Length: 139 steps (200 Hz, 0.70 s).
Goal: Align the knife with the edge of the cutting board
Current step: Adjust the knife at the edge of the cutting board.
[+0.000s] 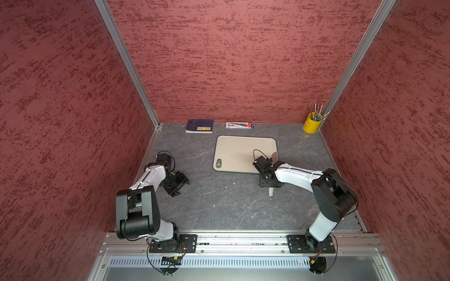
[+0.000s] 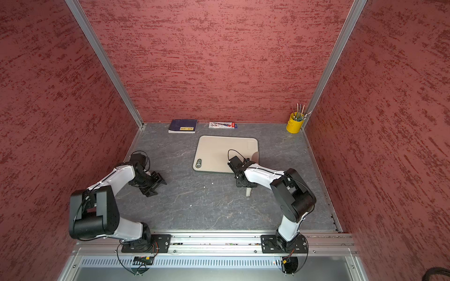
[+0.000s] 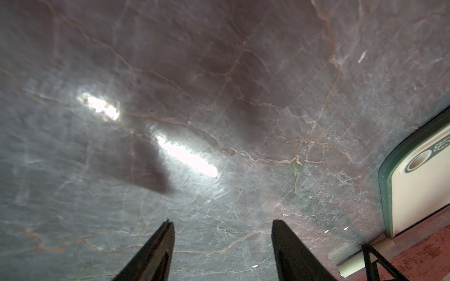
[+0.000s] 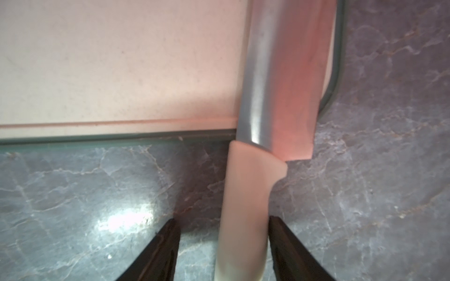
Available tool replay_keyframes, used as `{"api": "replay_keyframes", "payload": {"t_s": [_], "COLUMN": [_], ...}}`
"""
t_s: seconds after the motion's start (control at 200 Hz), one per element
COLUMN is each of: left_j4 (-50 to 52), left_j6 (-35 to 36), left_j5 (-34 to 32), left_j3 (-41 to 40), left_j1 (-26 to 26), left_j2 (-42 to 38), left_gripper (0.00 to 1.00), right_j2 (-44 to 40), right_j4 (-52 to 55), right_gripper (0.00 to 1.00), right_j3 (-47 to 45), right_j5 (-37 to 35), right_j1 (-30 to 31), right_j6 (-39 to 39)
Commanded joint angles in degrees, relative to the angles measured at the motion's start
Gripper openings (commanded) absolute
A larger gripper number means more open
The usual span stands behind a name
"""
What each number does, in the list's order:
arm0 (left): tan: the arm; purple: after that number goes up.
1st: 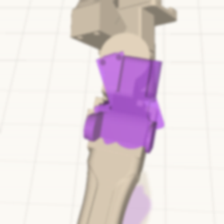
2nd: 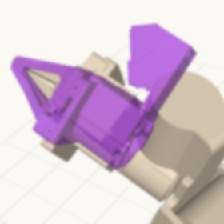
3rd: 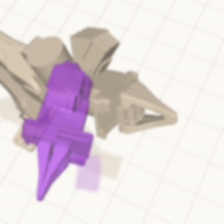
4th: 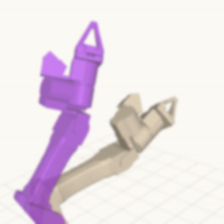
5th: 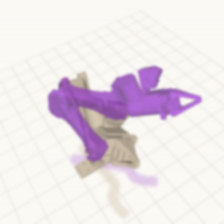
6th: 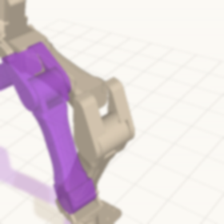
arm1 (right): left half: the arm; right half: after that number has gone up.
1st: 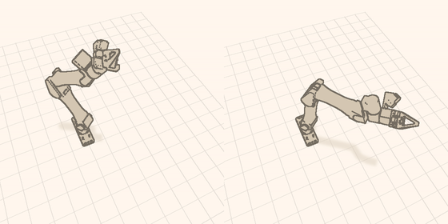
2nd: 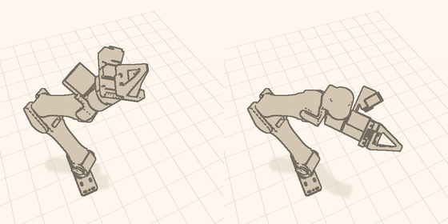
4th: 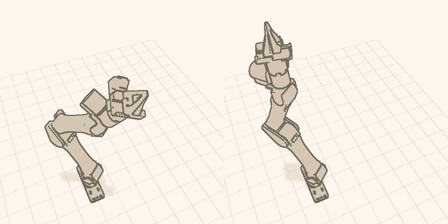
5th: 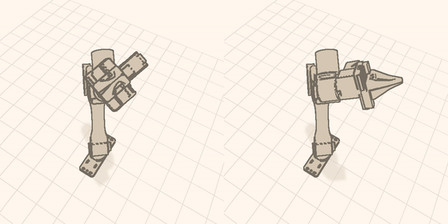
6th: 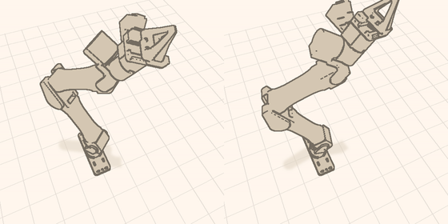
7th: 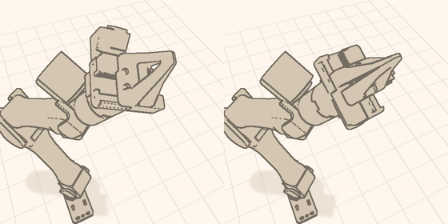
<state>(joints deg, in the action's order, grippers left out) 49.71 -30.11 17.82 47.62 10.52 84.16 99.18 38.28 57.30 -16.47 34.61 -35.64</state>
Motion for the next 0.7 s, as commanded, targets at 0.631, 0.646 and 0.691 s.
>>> {"api": "replay_keyframes", "payload": {"t_s": [0.631,0.646,0.691], "left_j4": [0.85,0.88,0.82], "left_j6": [0.16,0.12,0.16], "left_j5": [-1.99,-1.99,-2.04], "left_j3": [1.38,1.38,1.25], "left_j1": [-1.82,-1.82,-1.90], "left_j2": [1.97,1.97,2.09], "left_gripper": [0.68,0.68,0.68], "right_j2": [-1.23,-1.34,-1.70], "right_j4": [-4.03,-4.13,-4.67], "right_gripper": [0.55,0.56,0.57], "right_j3": [-4.13,-4.22,-4.63], "right_j5": [5.17,5.40,5.99], "right_j1": [-4.89,-4.99,-5.19], "right_j6": [3.97,4.06,4.36]}}
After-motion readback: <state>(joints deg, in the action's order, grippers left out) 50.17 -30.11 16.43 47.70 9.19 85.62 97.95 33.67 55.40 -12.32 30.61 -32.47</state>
